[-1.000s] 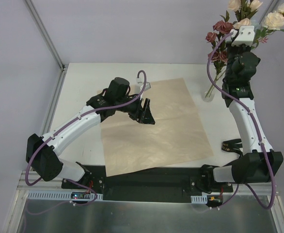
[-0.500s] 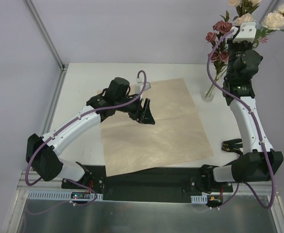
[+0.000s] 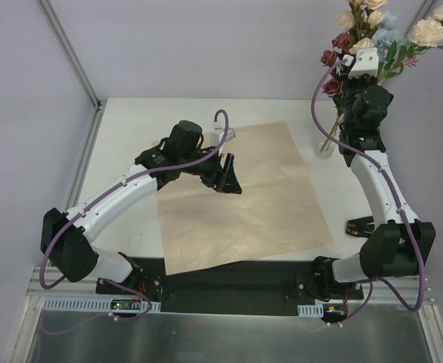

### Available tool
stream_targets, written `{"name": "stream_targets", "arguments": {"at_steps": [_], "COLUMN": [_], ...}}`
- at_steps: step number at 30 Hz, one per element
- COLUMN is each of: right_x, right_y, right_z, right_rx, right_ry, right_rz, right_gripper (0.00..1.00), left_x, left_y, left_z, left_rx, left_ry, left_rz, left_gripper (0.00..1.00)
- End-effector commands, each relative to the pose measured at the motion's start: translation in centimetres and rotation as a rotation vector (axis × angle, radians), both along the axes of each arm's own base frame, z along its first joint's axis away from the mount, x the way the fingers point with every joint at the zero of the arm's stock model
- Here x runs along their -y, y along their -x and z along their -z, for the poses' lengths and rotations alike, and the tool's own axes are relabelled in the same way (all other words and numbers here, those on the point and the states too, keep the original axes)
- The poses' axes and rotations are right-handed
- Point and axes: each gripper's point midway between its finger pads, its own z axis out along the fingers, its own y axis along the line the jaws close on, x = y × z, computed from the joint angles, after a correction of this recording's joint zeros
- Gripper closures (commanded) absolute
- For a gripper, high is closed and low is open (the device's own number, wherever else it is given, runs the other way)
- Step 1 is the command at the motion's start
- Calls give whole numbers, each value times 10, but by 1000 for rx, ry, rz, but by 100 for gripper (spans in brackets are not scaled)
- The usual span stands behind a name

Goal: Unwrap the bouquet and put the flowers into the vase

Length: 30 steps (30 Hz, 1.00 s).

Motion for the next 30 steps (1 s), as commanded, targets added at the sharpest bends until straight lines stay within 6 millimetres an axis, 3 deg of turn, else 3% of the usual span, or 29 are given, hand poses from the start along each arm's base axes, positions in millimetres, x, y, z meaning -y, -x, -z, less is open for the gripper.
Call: {"name": "stream_targets", "arguments": {"at_steps": [1, 13, 30], "right_x": [5, 20, 22], "right_y": [6, 6, -1], "right_z": [-17, 33, 95], "right_rx": [97, 29, -80], "right_ry": [-30, -135, -196], "right_rz": [12, 16, 1], "right_gripper": [100, 100, 99], "left_x": [2, 2, 2], "left_y": [-5, -3, -2], "left_z": [-6, -10, -11], "left_rx": [43, 47, 44], "left_ry": [9, 16, 20], "left_rz": [11, 12, 14], "left_gripper": [39, 39, 39]}}
